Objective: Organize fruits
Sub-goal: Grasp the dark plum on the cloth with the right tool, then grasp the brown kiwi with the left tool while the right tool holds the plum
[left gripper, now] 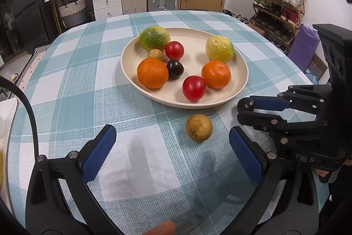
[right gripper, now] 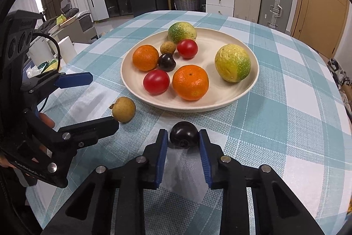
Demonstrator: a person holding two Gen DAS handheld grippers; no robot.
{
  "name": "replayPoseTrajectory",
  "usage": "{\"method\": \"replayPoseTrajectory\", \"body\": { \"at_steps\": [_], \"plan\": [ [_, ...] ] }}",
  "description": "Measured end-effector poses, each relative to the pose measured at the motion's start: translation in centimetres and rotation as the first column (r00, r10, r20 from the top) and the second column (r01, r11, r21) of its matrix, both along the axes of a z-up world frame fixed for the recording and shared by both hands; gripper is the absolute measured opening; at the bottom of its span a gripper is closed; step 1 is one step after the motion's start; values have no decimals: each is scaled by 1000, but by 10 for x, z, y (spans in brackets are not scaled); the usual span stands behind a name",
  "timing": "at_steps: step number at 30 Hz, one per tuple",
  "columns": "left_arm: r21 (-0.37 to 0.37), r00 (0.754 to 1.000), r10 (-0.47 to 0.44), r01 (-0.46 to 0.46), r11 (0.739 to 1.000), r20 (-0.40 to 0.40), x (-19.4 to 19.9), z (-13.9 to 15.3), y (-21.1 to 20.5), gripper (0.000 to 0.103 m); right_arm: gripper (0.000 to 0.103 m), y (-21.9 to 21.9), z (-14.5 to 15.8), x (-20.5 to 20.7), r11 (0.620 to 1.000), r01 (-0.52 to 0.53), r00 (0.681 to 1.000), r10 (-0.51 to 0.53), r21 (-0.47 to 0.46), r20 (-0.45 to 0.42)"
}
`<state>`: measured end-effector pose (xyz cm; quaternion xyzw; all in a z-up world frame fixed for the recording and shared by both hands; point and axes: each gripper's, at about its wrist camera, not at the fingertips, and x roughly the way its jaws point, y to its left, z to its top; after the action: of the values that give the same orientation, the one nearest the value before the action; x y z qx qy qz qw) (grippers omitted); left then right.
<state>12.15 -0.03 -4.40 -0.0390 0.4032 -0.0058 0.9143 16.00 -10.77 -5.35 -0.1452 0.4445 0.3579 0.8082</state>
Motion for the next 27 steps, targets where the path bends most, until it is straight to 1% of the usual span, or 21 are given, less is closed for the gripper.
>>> {"method": "replayPoseTrajectory", "body": {
  "at_steps": [4, 7, 10, 13, 15, 19, 21, 22, 24, 27],
  "plan": [
    [-4, 1000, 1, -1, 1000, -1, 0, 0, 0, 102, 27, -5, 2, -1, 1000, 6, 1000, -6, 17, -5],
    [-4, 1000, 1, -1, 1000, 0, 0, 0, 0, 102, 27, -8, 6, -5, 1000, -5, 1000, 5, 28, 7],
    [-20, 1000, 0, 0, 1000, -4, -1, -1, 0, 102, 27, -11, 11, -6, 999, -5, 1000, 4, 51, 9],
    [-40, 1000, -14, 14, 999, -7, 0, -2, -2, 90, 27, -13, 13, -5, 998, 4, 1000, -5, 62, 11],
    [-43, 1000, -26, 25, 999, -18, 0, -4, -4, 78, 27, -15, 13, -5, 998, 9, 1000, -10, 63, 13],
    [-50, 997, -67, 65, 997, -27, 1, -5, -10, 68, 27, -17, 13, -3, 998, 18, 1000, -18, 62, 9],
    [-53, 995, -92, 90, 994, -29, 1, -6, -15, 58, 27, -19, 13, -3, 998, 19, 1000, -19, 63, 8],
    [-54, 994, -100, 99, 994, -33, 1, -6, -17, 56, 27, -19, 13, -3, 998, 19, 1000, -20, 64, 9],
    [-51, 992, -117, 114, 992, -45, 2, -8, -21, 45, 27, -20, 13, -3, 998, 19, 1000, -20, 63, 11],
    [-54, 991, -123, 120, 991, -55, 4, -9, -23, 38, 27, -21, 15, -3, 998, 21, 1000, -22, 65, 13]
  ]
}}
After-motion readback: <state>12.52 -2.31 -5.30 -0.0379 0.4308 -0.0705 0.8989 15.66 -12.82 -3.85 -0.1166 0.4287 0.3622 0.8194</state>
